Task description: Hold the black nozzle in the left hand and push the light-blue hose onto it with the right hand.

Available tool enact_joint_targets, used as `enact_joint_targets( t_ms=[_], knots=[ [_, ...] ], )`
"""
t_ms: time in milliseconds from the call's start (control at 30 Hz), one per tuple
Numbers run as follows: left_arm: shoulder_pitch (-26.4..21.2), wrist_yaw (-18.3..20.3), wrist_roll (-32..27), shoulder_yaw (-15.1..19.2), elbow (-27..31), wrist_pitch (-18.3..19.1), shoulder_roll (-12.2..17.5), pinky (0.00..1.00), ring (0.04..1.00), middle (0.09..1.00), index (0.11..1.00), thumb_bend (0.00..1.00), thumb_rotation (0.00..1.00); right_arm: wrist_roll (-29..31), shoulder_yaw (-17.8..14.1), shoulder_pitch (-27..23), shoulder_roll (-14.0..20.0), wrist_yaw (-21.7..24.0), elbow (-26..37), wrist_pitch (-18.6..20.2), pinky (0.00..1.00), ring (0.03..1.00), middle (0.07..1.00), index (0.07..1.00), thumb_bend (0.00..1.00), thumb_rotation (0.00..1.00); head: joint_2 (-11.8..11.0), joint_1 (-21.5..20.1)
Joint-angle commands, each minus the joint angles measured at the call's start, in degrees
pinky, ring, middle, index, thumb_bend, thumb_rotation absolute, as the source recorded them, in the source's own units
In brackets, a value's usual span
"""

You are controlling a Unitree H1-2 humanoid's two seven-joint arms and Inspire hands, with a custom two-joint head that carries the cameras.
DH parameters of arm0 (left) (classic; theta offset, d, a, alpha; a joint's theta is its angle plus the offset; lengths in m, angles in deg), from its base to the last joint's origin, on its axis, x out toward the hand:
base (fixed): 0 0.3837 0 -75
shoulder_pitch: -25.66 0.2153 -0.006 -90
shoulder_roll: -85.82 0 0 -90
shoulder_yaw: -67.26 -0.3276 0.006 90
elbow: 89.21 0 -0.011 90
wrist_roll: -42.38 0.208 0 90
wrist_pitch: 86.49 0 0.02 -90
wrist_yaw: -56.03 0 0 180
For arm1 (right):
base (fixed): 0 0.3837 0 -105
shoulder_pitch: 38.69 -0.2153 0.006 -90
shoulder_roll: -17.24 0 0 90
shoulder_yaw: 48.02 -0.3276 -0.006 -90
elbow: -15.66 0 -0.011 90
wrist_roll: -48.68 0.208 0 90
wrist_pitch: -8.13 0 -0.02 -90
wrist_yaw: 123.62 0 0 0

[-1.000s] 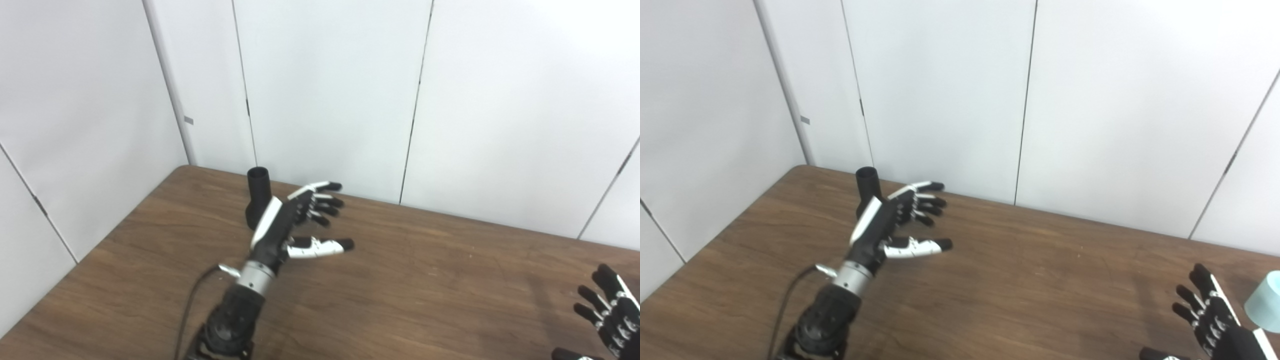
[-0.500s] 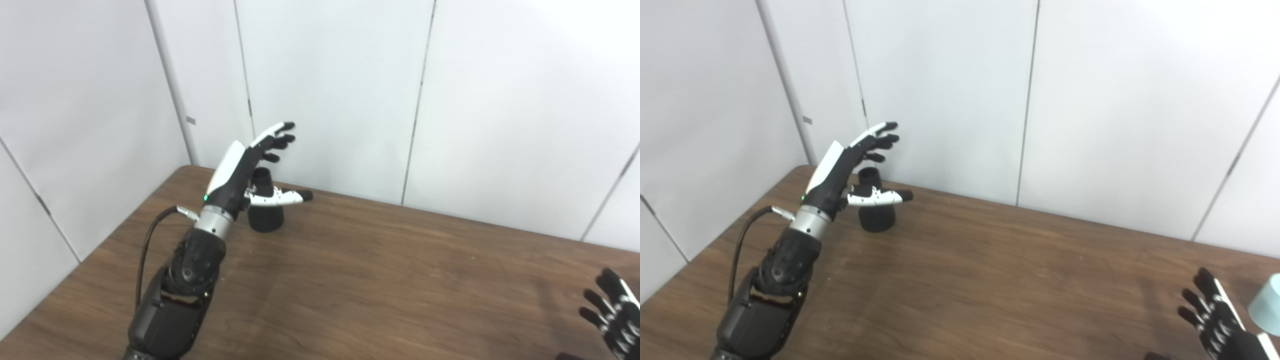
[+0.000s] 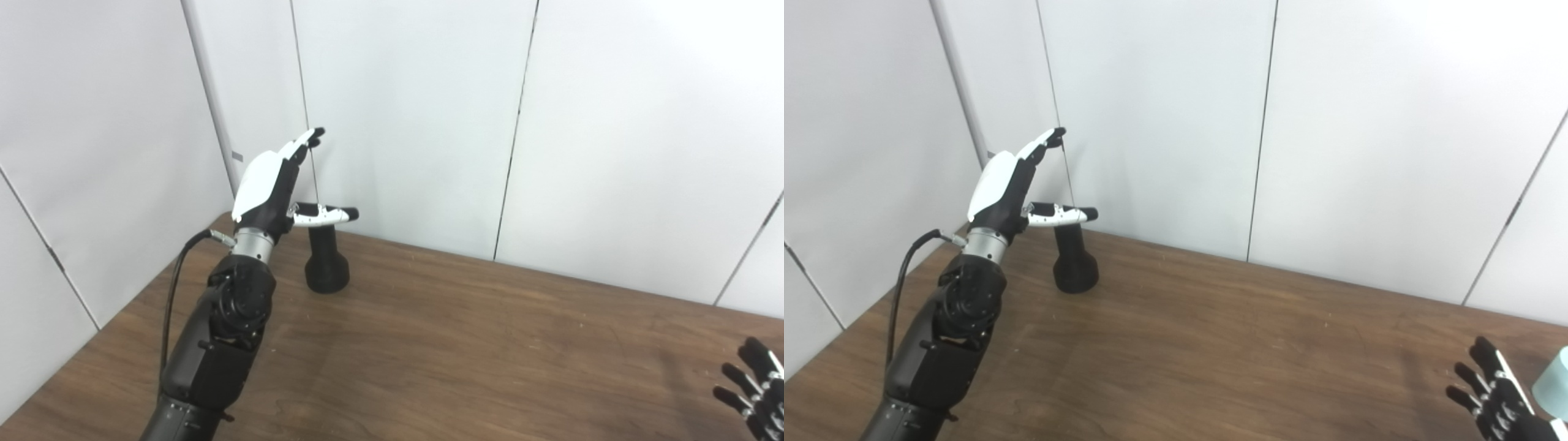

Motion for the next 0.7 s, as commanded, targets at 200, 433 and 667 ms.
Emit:
enact_joint_targets(
  t_ms=[200, 433, 667],
  knots=[
    [-2.25, 1.94, 0.67, -0.27, -2.06, 7.98, 2.65, 1.0, 1.0, 0.931, 0.913, 1.0, 0.32, 0.45, -0.73, -1.64, 0.92, -0.09, 1.08, -3.43, 0.84, 0.944, 0.998, 1.0, 0.65, 0.09, 0.07, 0.0],
    [-2.14, 3.85, 1.61, 1.62, -4.54, 8.72, 2.0, 1.0, 1.0, 0.946, 0.914, 1.0, 0.32, 0.44, -0.74, -1.51, 0.87, -0.16, 1.33, -3.44, 0.83, 0.938, 0.994, 1.0, 0.65, 0.1, 0.57, -0.11],
    [-2.17, 6.15, 4.83, 2.62, -9.52, 8.7, 0.78, 1.0, 1.0, 0.925, 0.919, 1.0, 0.36, 0.64, -0.9, -1.39, 1.01, -0.16, 1.84, -2.84, 0.84, 0.944, 0.995, 1.0, 0.64, 0.09, 0.93, -0.39]
  ],
)
